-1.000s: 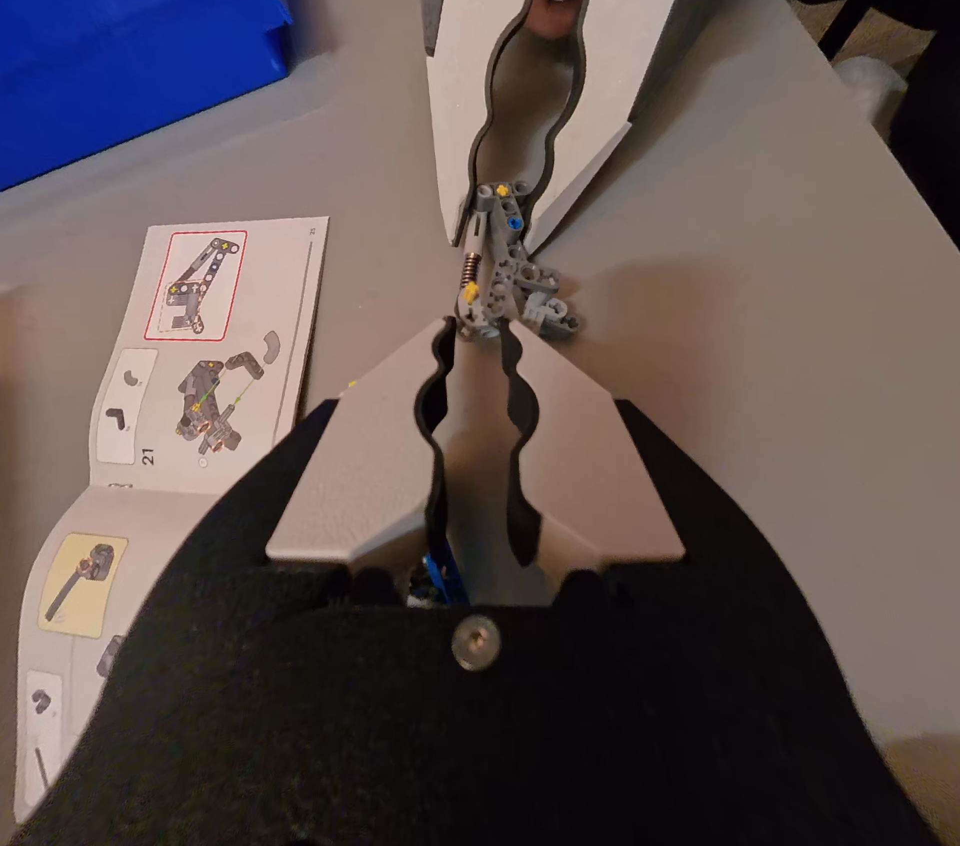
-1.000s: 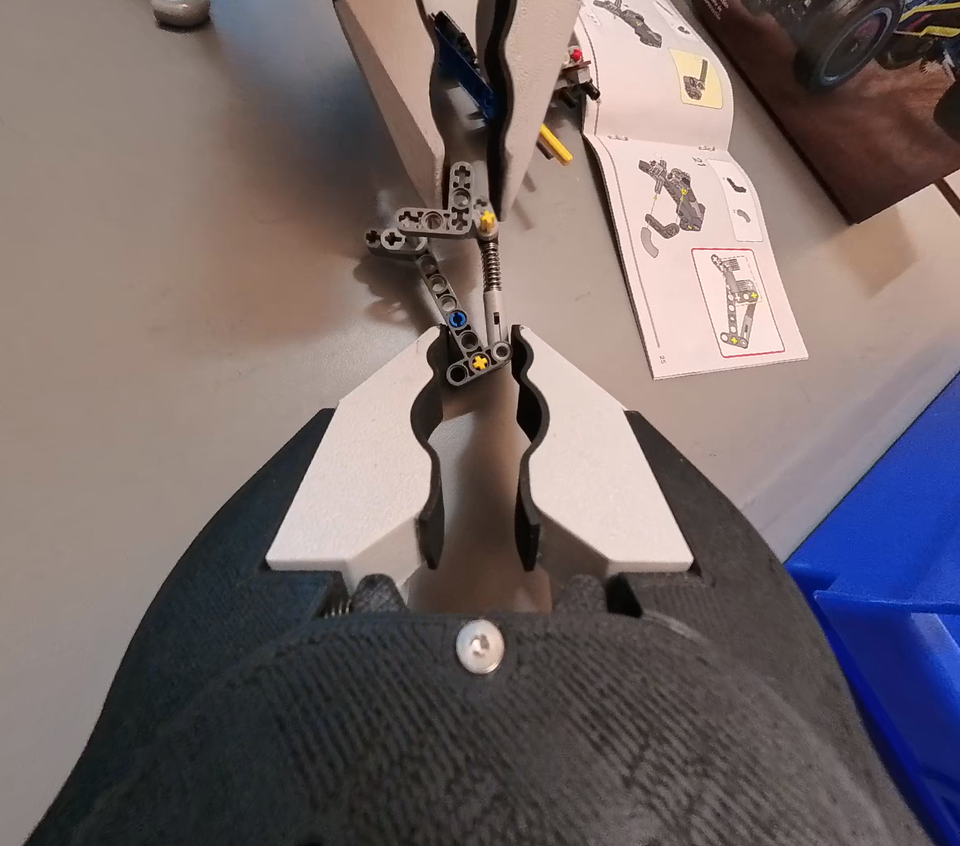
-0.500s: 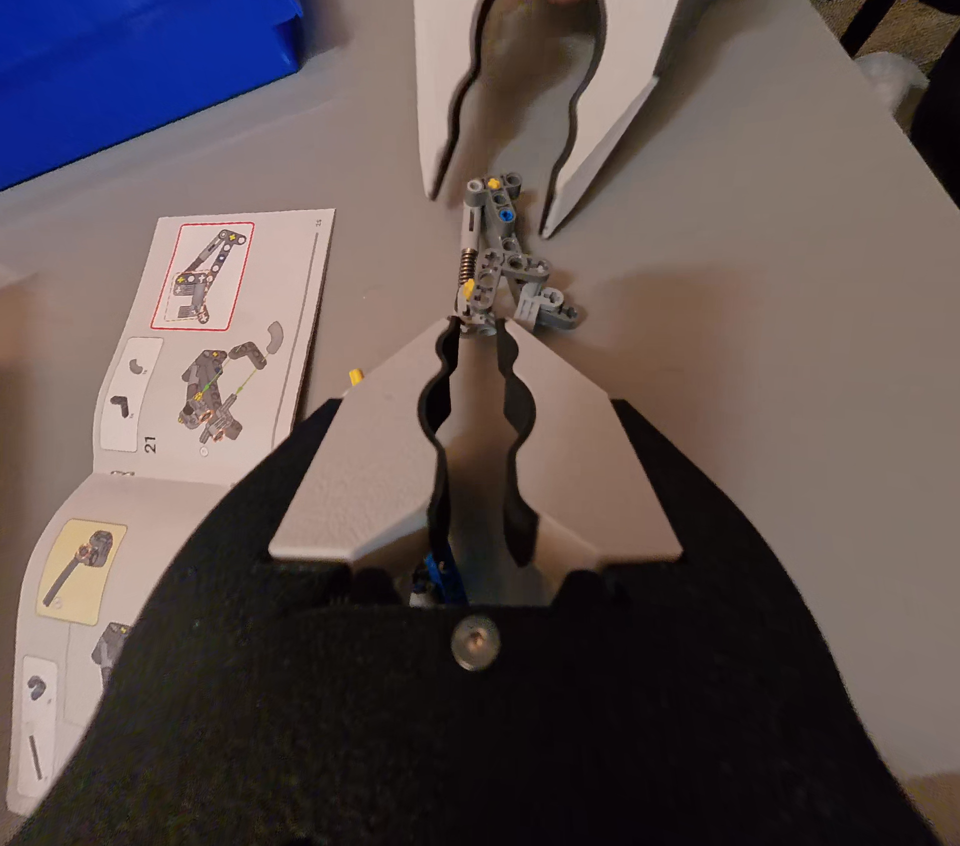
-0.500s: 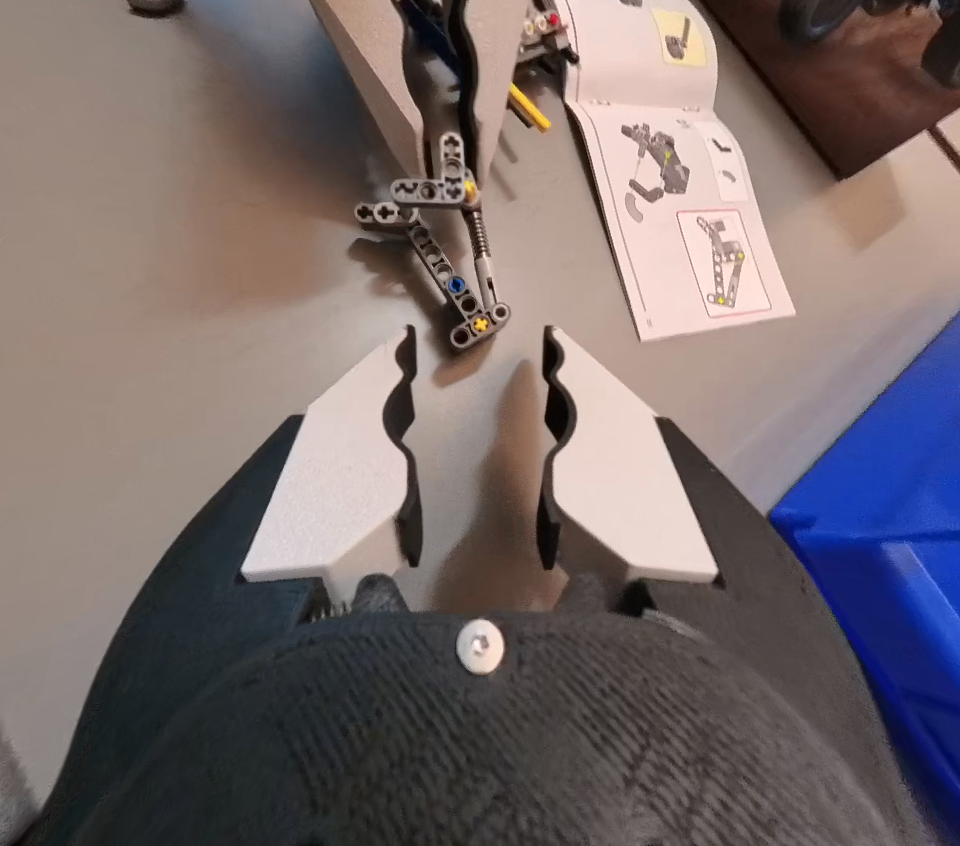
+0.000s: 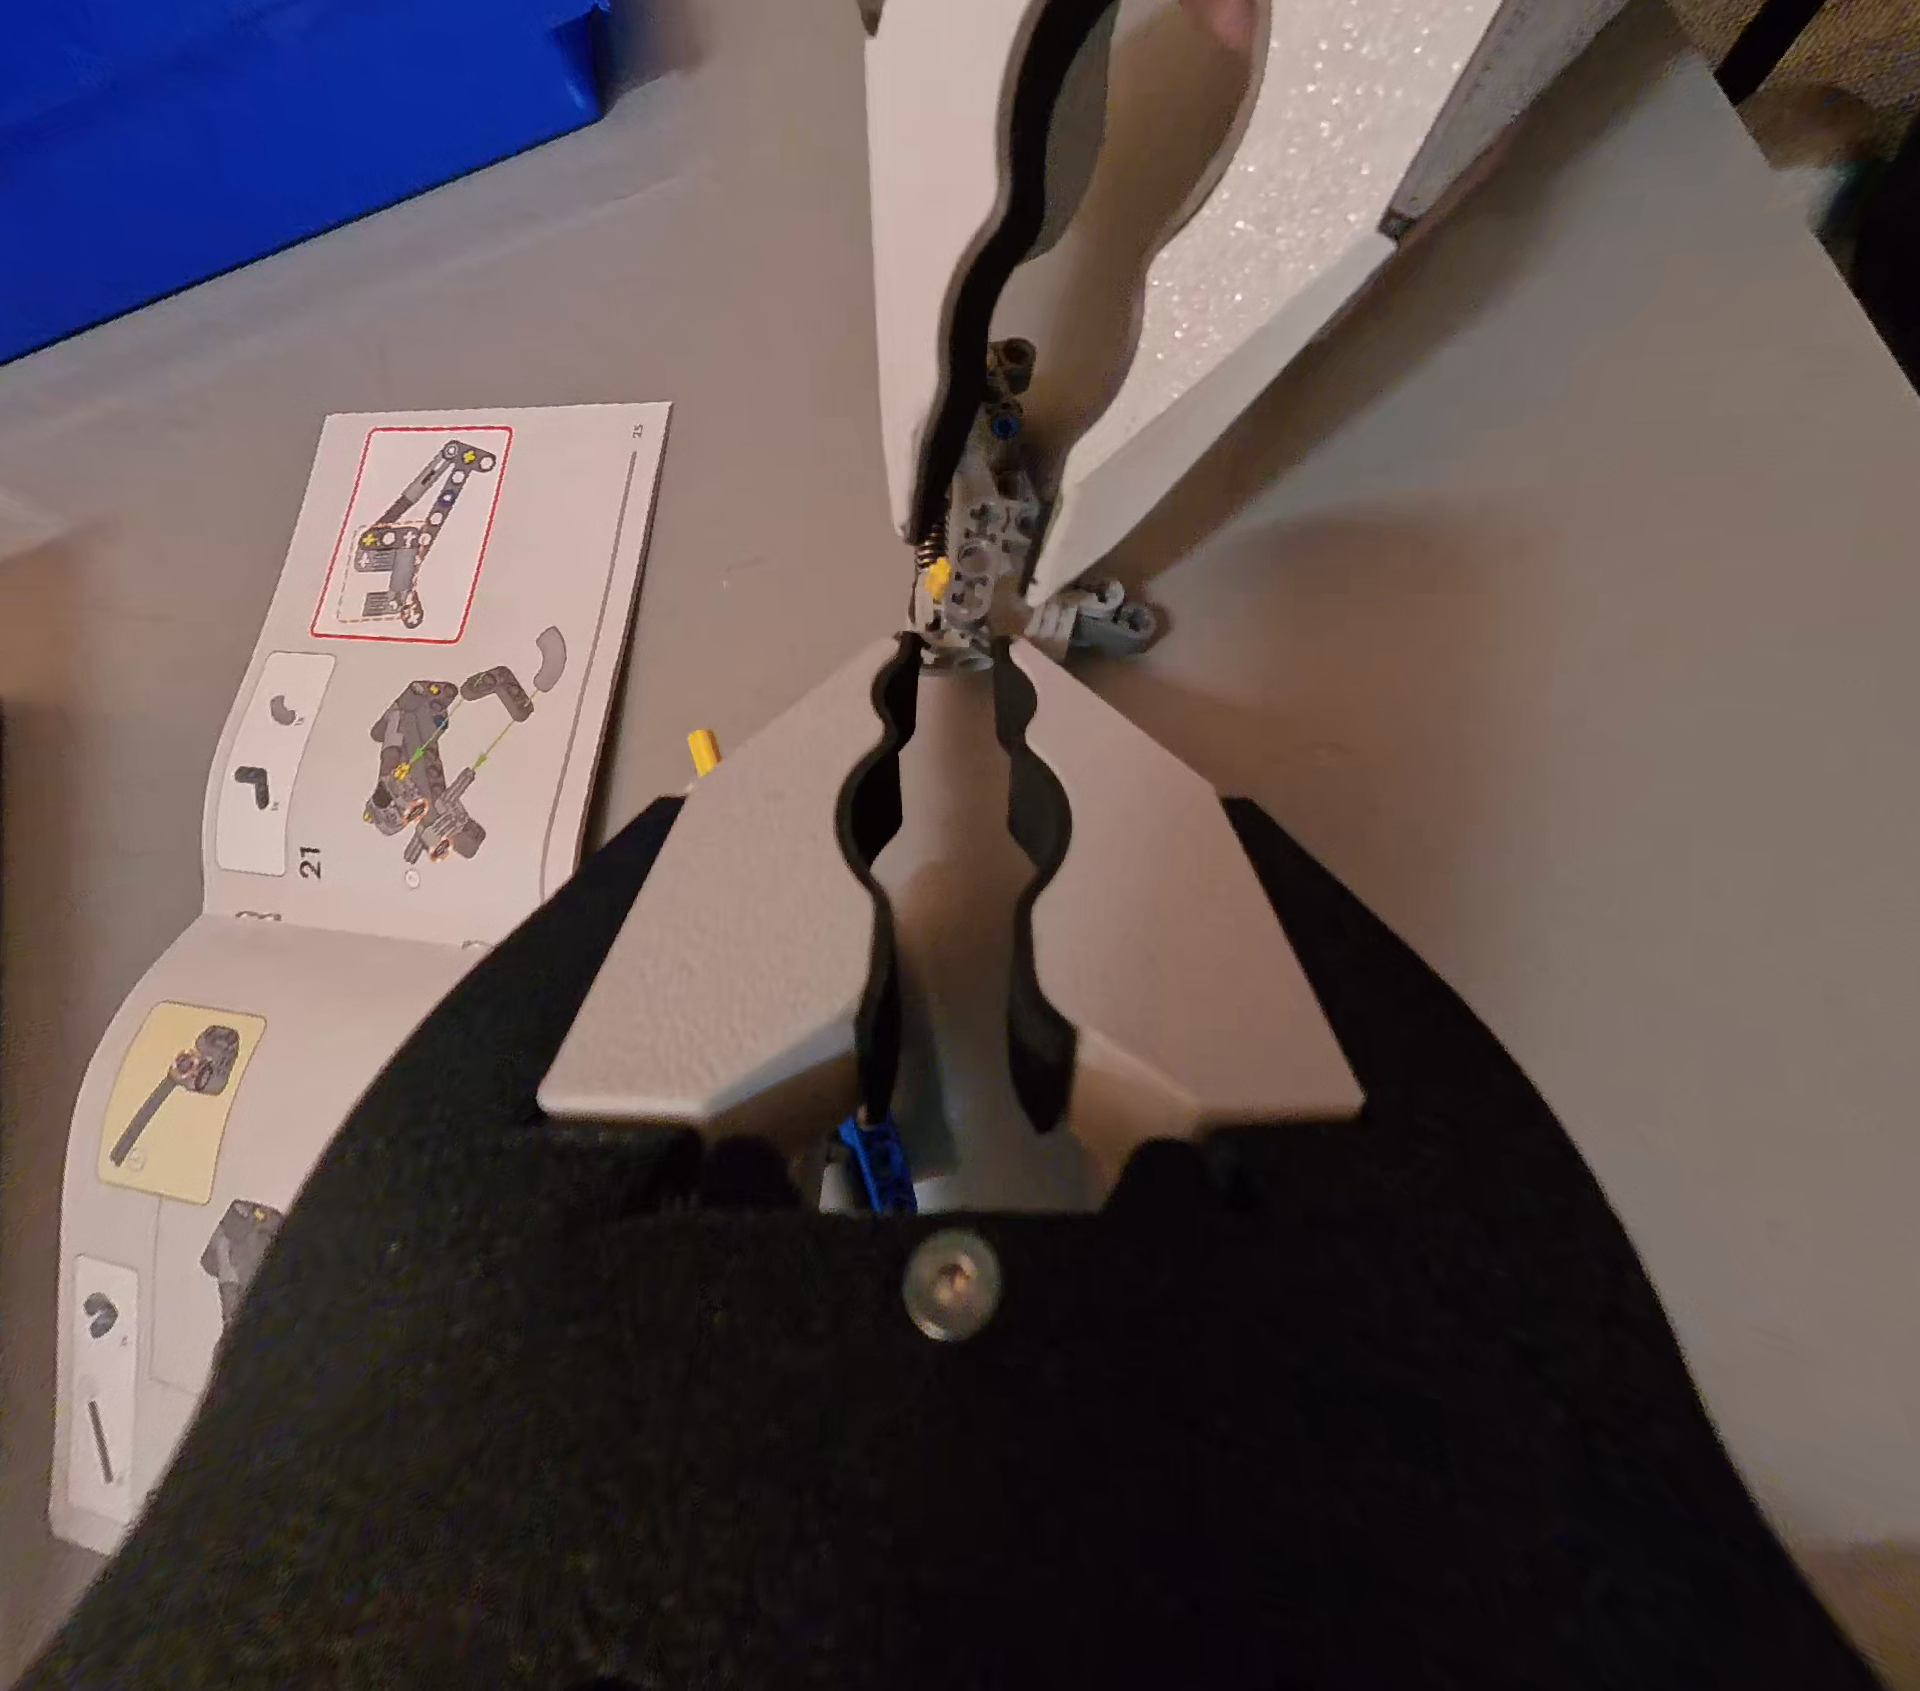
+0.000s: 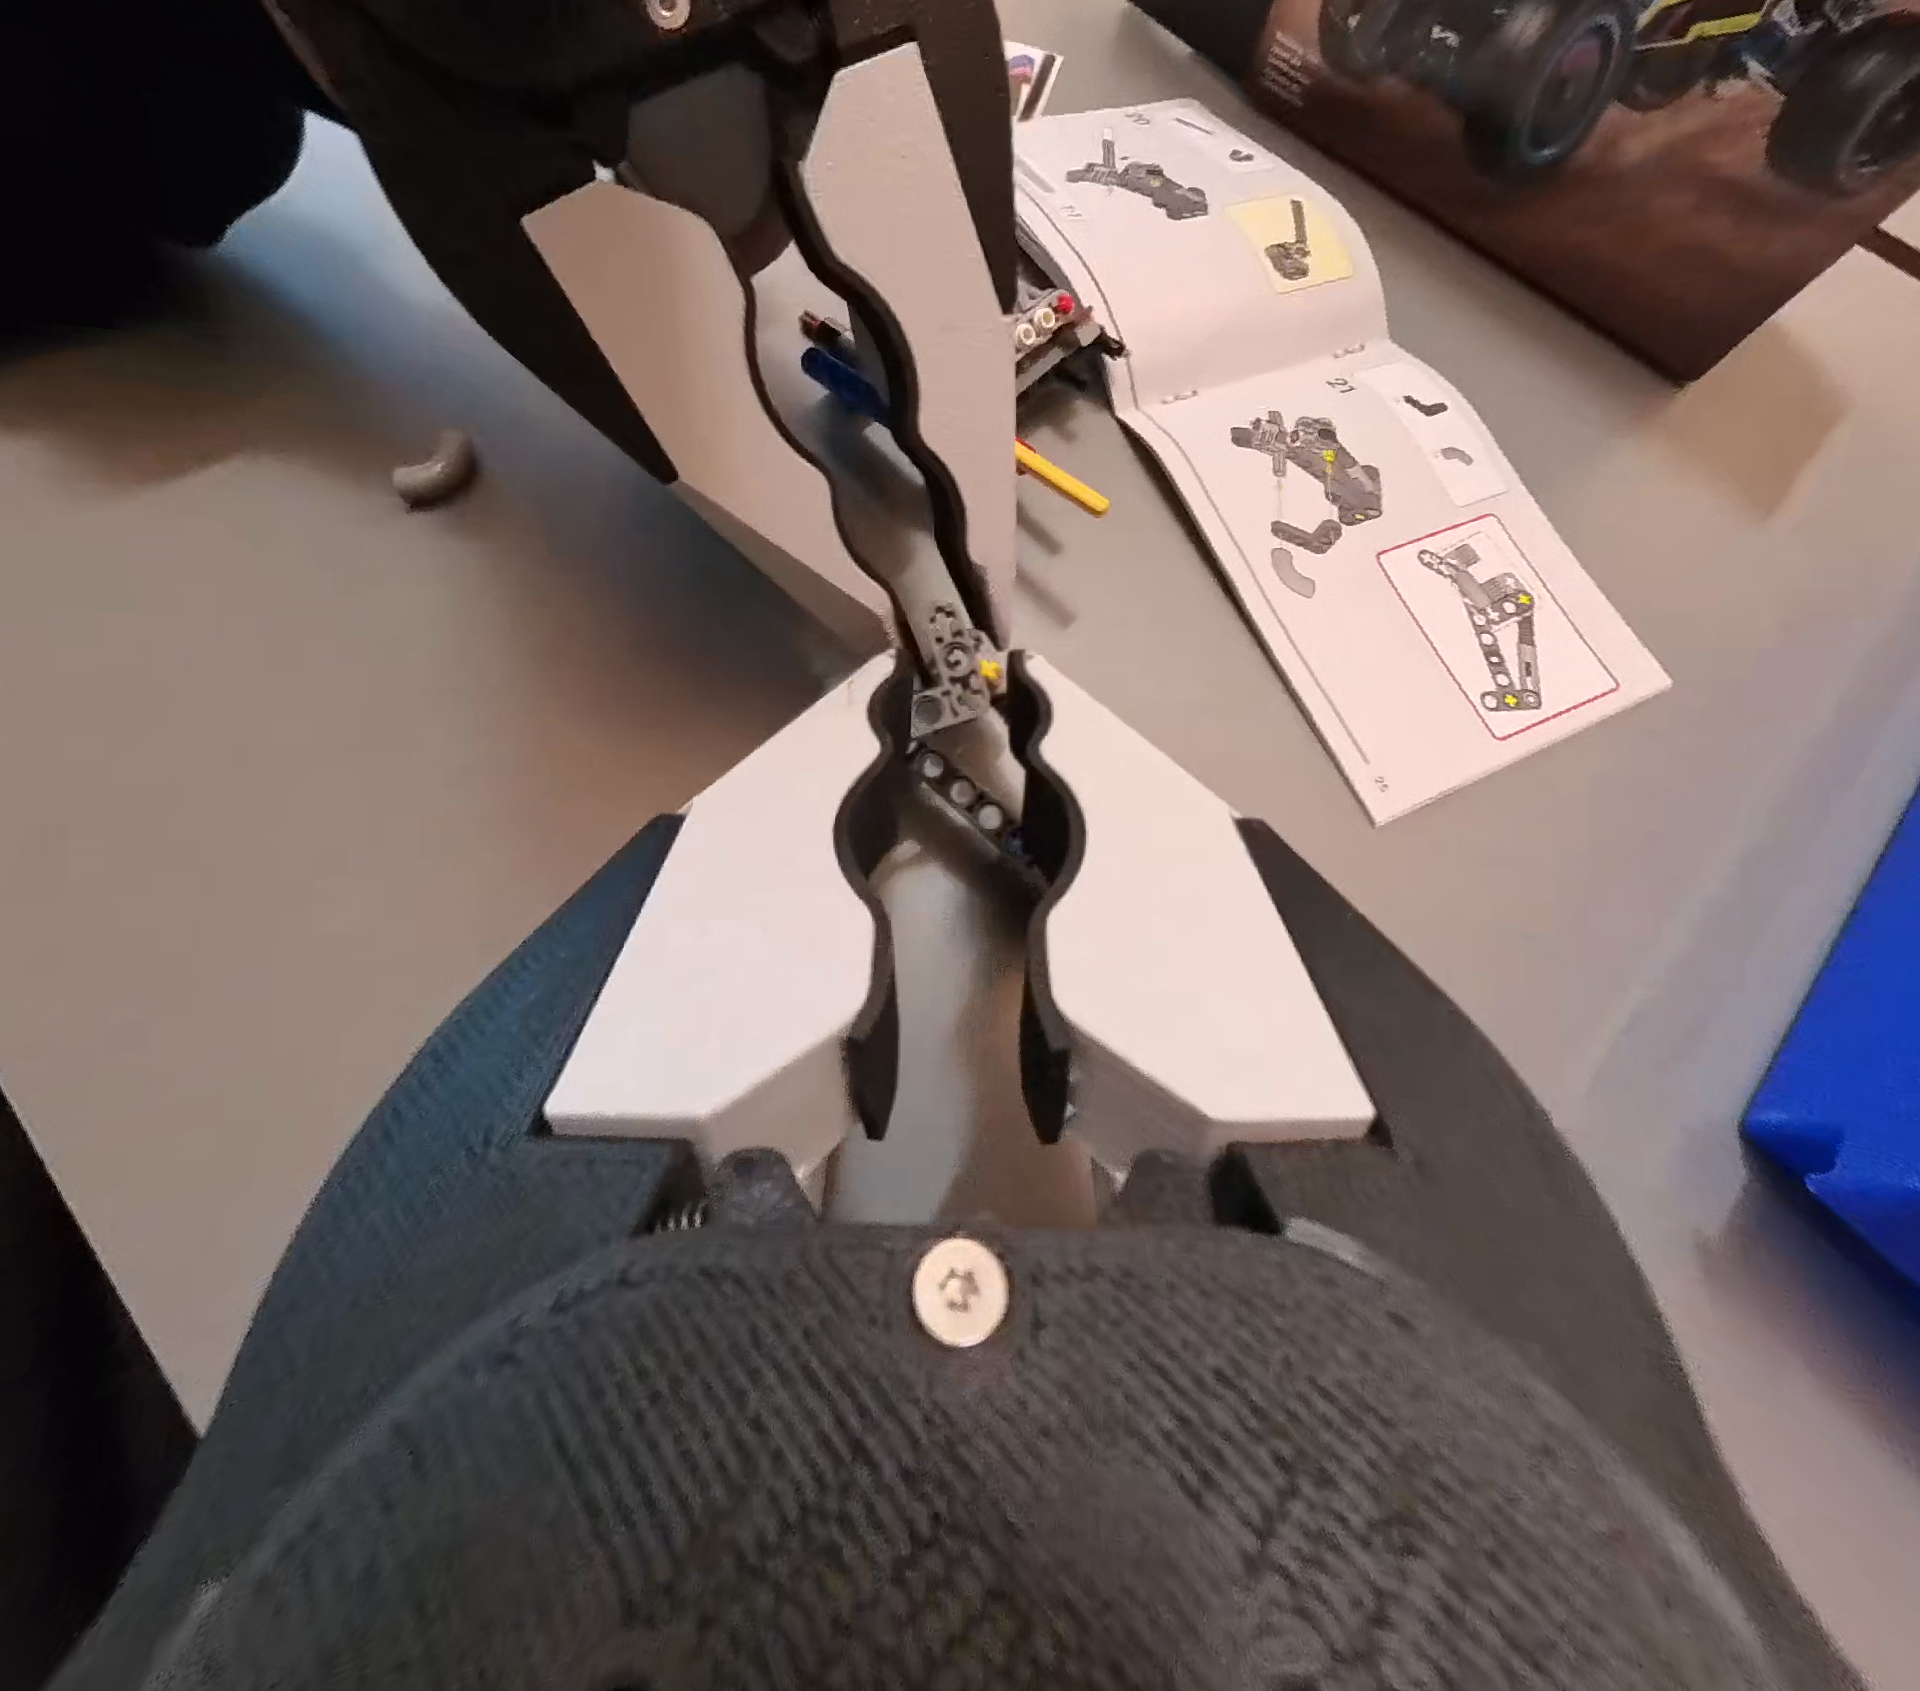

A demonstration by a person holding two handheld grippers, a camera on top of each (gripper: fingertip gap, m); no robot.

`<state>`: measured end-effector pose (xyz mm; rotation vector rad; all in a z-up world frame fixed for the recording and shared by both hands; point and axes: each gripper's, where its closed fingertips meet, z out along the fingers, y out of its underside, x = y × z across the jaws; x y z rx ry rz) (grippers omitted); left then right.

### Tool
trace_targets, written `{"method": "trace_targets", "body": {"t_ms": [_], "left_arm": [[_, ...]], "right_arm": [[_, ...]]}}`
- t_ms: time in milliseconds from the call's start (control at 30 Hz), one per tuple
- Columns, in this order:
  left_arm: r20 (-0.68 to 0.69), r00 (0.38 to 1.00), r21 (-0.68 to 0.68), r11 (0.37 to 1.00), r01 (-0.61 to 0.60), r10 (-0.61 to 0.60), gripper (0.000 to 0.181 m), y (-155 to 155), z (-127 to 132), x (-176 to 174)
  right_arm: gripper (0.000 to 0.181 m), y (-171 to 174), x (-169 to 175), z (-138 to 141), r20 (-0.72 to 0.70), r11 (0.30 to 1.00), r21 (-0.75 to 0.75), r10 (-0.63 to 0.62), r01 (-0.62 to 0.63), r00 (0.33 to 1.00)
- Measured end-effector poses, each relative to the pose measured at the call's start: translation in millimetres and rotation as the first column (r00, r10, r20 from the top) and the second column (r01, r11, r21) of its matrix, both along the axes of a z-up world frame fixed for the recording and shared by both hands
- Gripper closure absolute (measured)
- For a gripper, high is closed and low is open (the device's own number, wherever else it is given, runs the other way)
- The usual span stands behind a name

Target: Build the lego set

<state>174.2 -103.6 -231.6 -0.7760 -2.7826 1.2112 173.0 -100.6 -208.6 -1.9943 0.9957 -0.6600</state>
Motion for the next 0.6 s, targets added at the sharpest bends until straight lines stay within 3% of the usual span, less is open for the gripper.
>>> {"method": "trace_targets", "body": {"t_ms": [100,600], "left_arm": [[0.004,1.000,-0.001,1.000,0.008,-0.008,0.170,0.8,0.4,-0.6],[0.017,0.999,-0.013,0.999,0.044,-0.044,0.170,5.6,3.0,1.5]], "right_arm": [[0.174,1.0,-1.1,0.4,-0.001,1.000,-0.014,0.005,-0.005,1.000],[0.176,-4.3,-3.2,-0.6,0.002,0.998,-0.055,0.011,-0.011,1.000]]}}
